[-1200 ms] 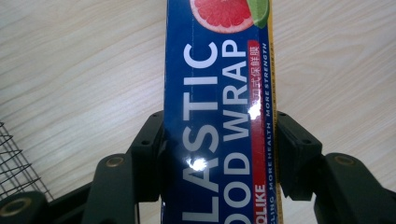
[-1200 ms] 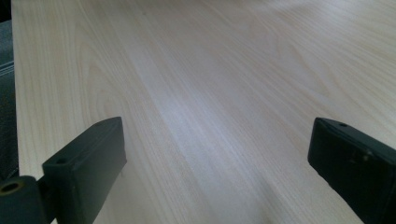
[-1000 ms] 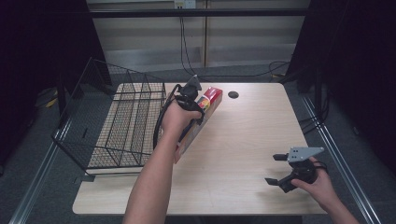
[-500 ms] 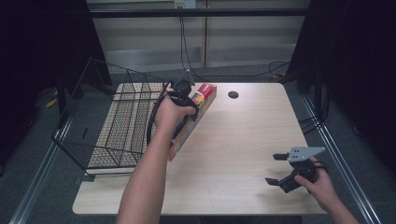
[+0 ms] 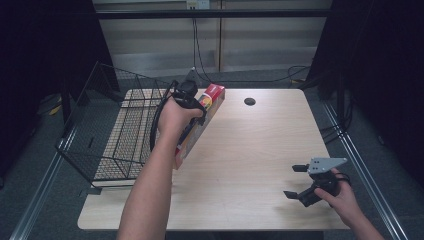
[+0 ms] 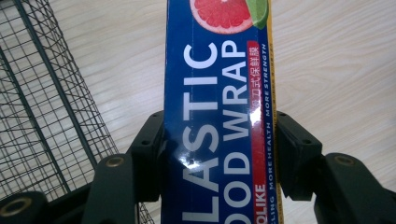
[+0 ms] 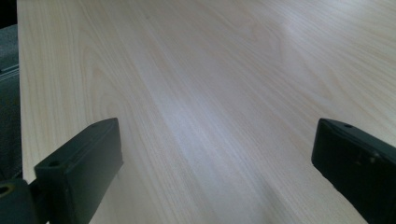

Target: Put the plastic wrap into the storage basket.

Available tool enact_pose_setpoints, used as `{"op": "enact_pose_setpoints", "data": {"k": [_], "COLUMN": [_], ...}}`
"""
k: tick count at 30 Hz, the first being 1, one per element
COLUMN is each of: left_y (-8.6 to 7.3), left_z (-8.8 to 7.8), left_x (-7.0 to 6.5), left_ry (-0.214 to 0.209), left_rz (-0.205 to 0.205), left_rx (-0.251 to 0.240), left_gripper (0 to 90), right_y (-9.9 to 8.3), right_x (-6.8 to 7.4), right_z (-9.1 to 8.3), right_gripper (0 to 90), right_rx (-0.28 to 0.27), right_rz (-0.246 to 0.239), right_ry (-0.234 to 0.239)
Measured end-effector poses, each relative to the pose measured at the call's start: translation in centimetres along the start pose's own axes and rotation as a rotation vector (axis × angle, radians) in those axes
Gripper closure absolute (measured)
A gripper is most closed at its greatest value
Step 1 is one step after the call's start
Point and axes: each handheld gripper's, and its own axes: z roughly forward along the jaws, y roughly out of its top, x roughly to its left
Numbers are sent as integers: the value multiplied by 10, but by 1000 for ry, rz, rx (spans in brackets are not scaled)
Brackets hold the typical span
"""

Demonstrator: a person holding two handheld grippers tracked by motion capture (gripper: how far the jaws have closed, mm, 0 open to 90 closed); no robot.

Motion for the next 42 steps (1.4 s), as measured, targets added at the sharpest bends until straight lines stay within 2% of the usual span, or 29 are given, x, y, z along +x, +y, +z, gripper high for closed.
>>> {"op": "enact_pose_setpoints", "data": {"k": [2, 3, 5, 11, 12, 19, 21, 22, 28, 31, 32, 35, 36, 37, 38, 39, 41, 42], "left_y": [0, 0, 0, 1, 1, 0, -1, -1, -2, -2, -2, -3, -3, -4, -3, -4, -4, -5], "left_z": [-1, -3, -5, -13, -15, -25, -27, -30, -39, -44, -45, -49, -50, -52, -54, -55, -59, -61], "left_x": [0, 2, 2, 4, 6, 10, 12, 12, 18, 21, 21, 23, 23, 24, 26, 26, 29, 32], "left_ry": [2, 0, 2, 13, 17, 21, 24, 23, 26, 27, 34, 38, 39, 45, 38, 47, 51, 54], "left_rz": [-12, 0, -20, -17, -32, -32, -40, -59, -71, -52, -72, -70, -99, -99, -81, -107, -94, -105], "left_rx": [-9, -2, -16, -4, -15, -12, -19, -27, -35, -29, -41, -39, -42, -46, -40, -48, -49, -51], "left_gripper": [445, 445, 445, 445, 446, 446, 445, 445, 445, 445, 445, 445, 445, 445, 445, 445, 445, 445], "right_y": [0, 0, 0, 0, 0, 0, 0, 0, 0, 0, 0, 0, 0, 0, 0, 0, 0, 0], "right_x": [0, 0, 0, 0, 0, 0, -1, 0, 0, 0, 0, 0, 0, 0, 0, 0, 0, 0], "right_z": [0, 0, 0, 0, -1, 0, -1, -1, -1, -1, -1, -1, -1, -1, -1, -1, -1, -2], "right_gripper": [16, 16, 15, 16, 16, 15, 16, 16, 16, 16, 16, 16, 16, 16, 16, 16, 16, 16], "right_rx": [-2, -2, -1, -6, -6, 0, -3, -2, -6, -6, -6, -5, -6, -5, -4, -4, -4, -5], "right_rz": [-2, -2, -2, 0, 1, 3, 4, 4, 6, 6, 6, 5, 4, 6, 6, 6, 5, 7], "right_ry": [1, 1, 2, -5, -5, -4, -5, -7, -4, -7, -4, -6, -6, -4, -4, -4, -5, -5]}}
